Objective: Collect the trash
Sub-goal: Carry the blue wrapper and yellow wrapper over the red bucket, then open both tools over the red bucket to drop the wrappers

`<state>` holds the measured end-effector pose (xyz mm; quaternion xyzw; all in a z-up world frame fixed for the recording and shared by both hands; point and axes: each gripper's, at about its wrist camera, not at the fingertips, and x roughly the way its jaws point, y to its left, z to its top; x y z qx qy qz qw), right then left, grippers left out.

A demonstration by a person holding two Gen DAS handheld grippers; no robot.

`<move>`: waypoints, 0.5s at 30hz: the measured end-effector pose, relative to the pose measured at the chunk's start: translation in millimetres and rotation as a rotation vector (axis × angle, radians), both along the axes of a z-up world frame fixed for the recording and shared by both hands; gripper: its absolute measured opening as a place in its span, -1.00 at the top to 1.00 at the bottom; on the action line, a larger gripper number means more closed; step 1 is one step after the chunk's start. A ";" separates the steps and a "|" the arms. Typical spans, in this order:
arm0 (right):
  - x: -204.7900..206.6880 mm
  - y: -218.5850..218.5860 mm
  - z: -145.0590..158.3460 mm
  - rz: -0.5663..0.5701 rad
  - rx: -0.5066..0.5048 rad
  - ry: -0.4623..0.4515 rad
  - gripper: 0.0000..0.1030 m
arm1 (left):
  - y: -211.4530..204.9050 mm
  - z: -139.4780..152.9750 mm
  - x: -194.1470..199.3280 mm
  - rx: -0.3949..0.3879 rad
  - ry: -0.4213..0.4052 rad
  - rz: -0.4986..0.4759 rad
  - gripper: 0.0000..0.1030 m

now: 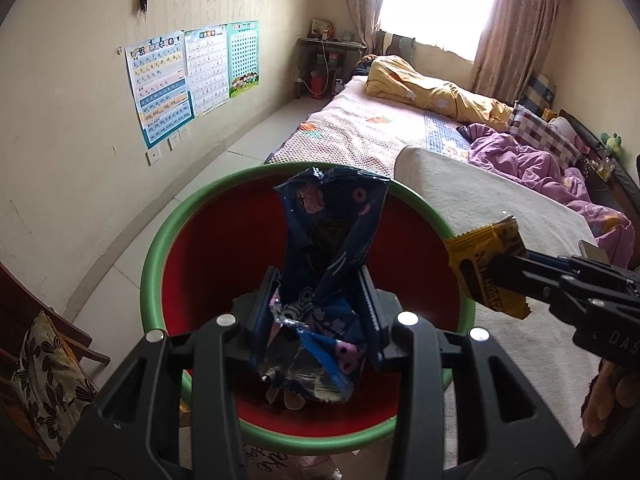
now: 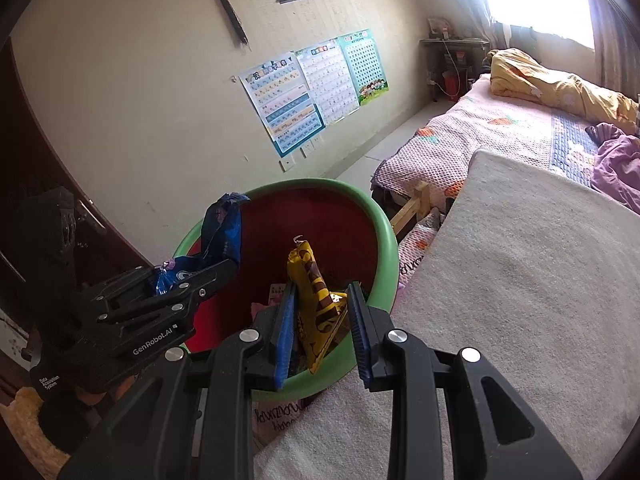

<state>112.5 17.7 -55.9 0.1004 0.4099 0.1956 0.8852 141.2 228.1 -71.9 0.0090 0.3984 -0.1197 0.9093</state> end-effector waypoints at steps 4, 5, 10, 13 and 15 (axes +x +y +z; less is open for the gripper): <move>6.7 5.8 -0.1 0.005 -0.004 0.003 0.49 | 2.7 -5.5 5.0 0.007 0.015 0.001 0.28; 8.3 7.4 -0.3 0.006 -0.006 0.004 0.49 | 3.5 -6.5 6.5 0.009 0.018 0.001 0.28; 19.3 16.6 -2.4 0.015 -0.011 0.012 0.49 | 4.6 -12.3 12.6 0.017 0.038 0.001 0.27; 23.7 19.1 -4.4 0.023 -0.014 0.016 0.48 | 6.8 -16.7 15.1 0.022 0.054 0.009 0.27; 28.4 22.2 -3.7 0.029 -0.016 0.016 0.48 | 4.9 -18.3 18.1 0.023 0.062 0.015 0.27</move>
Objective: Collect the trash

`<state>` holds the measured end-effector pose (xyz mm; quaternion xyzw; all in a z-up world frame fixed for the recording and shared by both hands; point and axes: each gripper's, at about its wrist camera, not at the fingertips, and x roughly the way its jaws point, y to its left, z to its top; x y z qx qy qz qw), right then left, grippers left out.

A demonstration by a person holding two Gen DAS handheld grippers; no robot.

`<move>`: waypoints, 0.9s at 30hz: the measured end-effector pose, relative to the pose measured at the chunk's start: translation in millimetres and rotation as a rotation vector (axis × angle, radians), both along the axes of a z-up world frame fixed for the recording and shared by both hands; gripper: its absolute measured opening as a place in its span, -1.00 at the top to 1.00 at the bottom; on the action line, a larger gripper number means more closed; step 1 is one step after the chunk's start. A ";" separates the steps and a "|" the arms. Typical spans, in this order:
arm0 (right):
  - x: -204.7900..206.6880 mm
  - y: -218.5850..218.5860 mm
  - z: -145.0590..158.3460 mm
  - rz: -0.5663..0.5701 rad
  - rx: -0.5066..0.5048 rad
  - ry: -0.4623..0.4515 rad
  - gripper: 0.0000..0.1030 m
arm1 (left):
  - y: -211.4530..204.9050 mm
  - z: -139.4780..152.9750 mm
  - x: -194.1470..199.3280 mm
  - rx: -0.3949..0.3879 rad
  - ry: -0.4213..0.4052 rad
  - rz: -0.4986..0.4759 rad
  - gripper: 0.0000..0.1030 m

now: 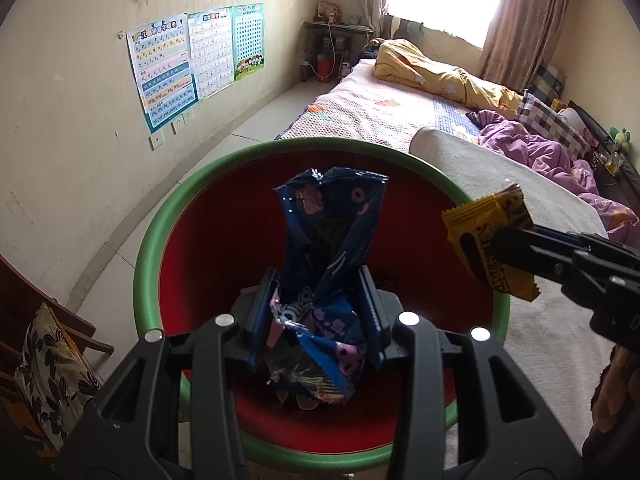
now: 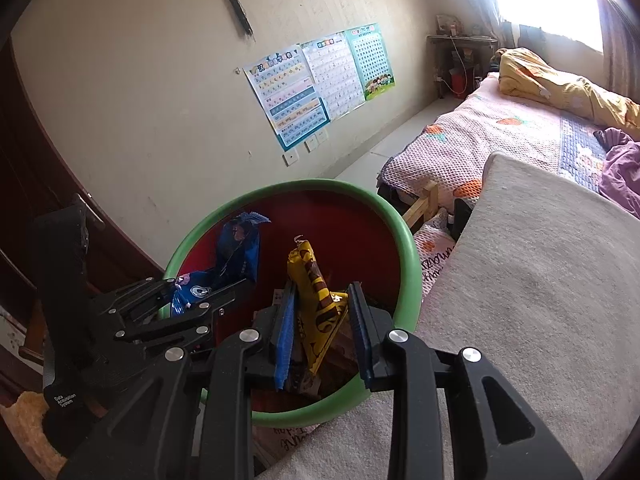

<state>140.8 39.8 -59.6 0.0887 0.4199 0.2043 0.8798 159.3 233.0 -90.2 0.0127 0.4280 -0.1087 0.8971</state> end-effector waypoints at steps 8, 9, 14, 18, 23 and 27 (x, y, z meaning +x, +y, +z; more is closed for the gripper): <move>11.7 12.5 4.0 0.028 -0.002 -0.009 0.47 | 1.4 -7.4 2.8 0.011 0.019 0.010 0.27; 12.3 13.5 4.1 0.032 -0.001 -0.010 0.44 | 0.9 -8.0 3.5 0.016 0.020 0.014 0.26; 14.6 13.8 5.4 0.037 0.009 -0.019 0.13 | -0.2 -8.2 4.3 0.049 0.006 0.044 -0.16; 10.9 6.2 8.0 0.021 0.027 -0.034 -0.33 | -1.8 -7.0 -0.1 0.059 -0.012 0.064 -0.40; -3.5 -18.8 13.4 -0.022 0.036 -0.052 -0.71 | -10.4 2.5 -11.7 0.068 -0.061 0.102 -0.68; -27.9 -47.3 23.8 -0.067 0.029 -0.094 -0.84 | -22.5 11.9 -24.5 0.022 -0.081 0.125 -0.76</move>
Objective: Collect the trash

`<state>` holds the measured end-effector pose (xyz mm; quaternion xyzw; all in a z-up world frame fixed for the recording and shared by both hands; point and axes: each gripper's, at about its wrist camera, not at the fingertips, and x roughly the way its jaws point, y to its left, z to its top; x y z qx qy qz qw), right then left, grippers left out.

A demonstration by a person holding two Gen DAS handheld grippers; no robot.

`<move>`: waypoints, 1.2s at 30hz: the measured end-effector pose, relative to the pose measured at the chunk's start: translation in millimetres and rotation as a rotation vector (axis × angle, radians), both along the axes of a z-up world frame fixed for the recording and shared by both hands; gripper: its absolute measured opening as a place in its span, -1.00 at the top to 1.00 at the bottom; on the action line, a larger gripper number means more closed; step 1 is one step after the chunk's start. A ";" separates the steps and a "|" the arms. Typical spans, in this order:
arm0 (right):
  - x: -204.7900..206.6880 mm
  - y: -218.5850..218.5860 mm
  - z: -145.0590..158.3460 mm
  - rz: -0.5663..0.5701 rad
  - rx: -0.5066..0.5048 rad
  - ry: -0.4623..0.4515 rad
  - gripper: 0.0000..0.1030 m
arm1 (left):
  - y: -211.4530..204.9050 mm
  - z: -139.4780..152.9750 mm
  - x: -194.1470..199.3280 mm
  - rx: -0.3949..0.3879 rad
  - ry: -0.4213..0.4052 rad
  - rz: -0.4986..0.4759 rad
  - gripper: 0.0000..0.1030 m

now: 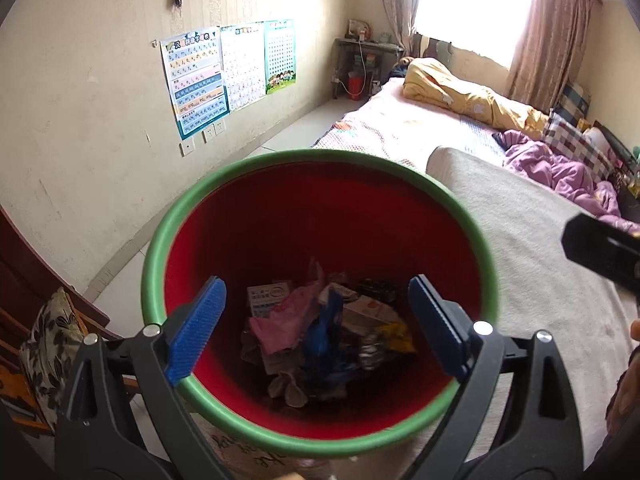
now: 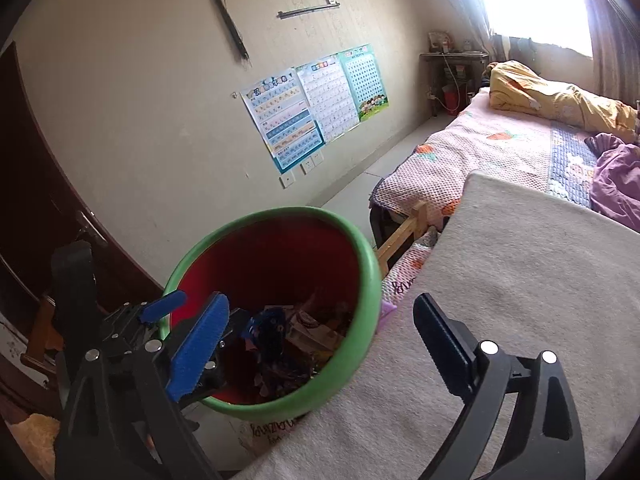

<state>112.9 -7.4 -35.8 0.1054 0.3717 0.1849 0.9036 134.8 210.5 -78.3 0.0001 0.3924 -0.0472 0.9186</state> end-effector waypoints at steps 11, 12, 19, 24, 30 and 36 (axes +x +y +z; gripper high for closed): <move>-74.9 -76.7 32.2 -0.160 -0.196 -0.188 -0.87 | -72.4 50.1 -64.2 -0.054 -0.215 0.053 -0.89; -81.0 -81.9 32.6 -0.164 -0.215 -0.207 -0.87 | -78.4 53.2 -68.7 -0.047 -0.223 0.064 -0.90; -109.7 -111.4 30.1 -0.105 -0.206 -0.245 -0.87 | -109.6 62.4 -95.1 -0.018 -0.275 0.097 -0.90; -115.9 -122.9 33.6 -0.092 -0.182 -0.251 -0.87 | -122.3 67.2 -110.0 -0.003 -0.302 0.096 -0.90; -116.5 -126.6 34.1 -0.069 -0.164 -0.252 -0.87 | -125.1 73.2 -118.4 0.010 -0.329 0.112 -0.90; -114.2 -124.4 31.6 -0.057 -0.149 -0.245 -0.87 | -125.1 72.3 -120.7 0.018 -0.324 0.123 -0.89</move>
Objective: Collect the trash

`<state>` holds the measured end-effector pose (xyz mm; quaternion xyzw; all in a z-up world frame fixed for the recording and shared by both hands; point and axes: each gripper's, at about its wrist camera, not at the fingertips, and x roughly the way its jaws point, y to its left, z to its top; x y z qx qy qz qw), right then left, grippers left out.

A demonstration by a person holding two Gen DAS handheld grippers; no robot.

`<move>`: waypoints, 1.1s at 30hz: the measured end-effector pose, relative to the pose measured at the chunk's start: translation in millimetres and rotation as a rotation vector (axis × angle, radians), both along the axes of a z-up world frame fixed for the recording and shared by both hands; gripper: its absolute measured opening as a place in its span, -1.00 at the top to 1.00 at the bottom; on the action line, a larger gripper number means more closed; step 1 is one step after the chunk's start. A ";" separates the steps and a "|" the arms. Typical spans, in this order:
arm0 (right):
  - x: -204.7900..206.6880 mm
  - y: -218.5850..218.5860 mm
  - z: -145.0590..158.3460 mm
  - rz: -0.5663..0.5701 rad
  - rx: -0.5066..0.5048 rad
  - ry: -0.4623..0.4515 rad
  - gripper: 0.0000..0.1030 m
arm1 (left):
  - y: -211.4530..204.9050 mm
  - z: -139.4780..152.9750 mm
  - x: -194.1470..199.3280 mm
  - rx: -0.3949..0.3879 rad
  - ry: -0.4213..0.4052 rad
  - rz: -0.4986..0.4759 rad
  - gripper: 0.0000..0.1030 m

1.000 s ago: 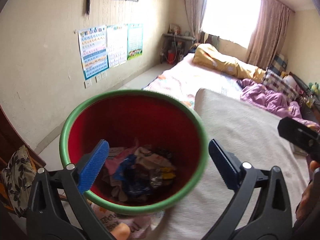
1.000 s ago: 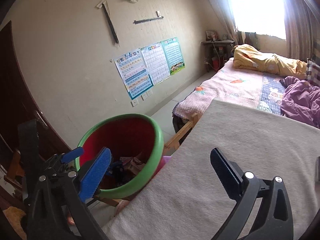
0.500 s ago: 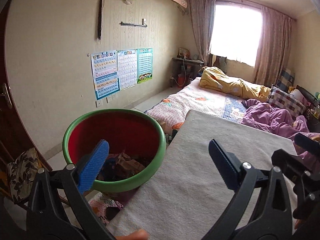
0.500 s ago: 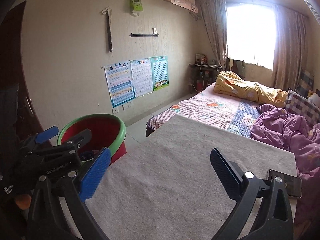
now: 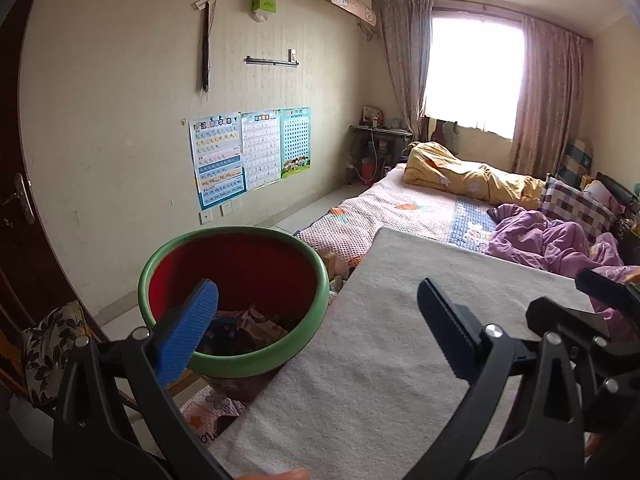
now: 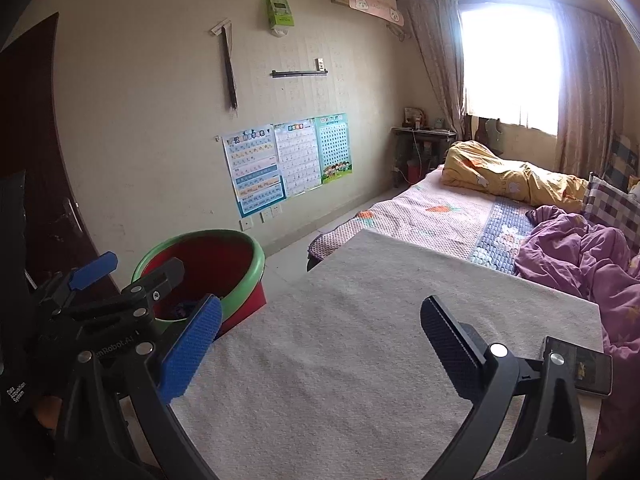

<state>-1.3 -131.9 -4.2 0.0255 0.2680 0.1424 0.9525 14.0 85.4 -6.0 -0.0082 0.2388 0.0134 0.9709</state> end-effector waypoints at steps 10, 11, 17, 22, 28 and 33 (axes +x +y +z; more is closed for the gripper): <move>0.4 2.2 0.4 0.006 0.003 0.002 -0.87 | -1.5 0.3 0.0 0.010 -0.003 -0.005 -0.89; 0.5 2.2 0.4 0.005 0.005 0.003 -0.87 | -1.9 -0.2 0.6 0.008 0.000 -0.008 -0.89; 0.5 1.0 -1.8 -0.006 0.001 0.014 -0.87 | -5.1 -5.2 2.9 0.006 0.029 -0.026 -0.89; 0.8 -0.1 -4.9 -0.012 0.005 0.028 -0.87 | -2.6 -6.2 5.0 0.006 0.035 -0.020 -0.89; 0.5 2.9 -5.7 -0.005 0.002 0.028 -0.87 | -2.4 -6.9 5.2 0.012 0.040 -0.015 -0.89; 3.1 2.9 -6.0 -0.010 0.000 0.033 -0.87 | -2.1 -9.0 5.7 0.012 0.048 -0.013 -0.89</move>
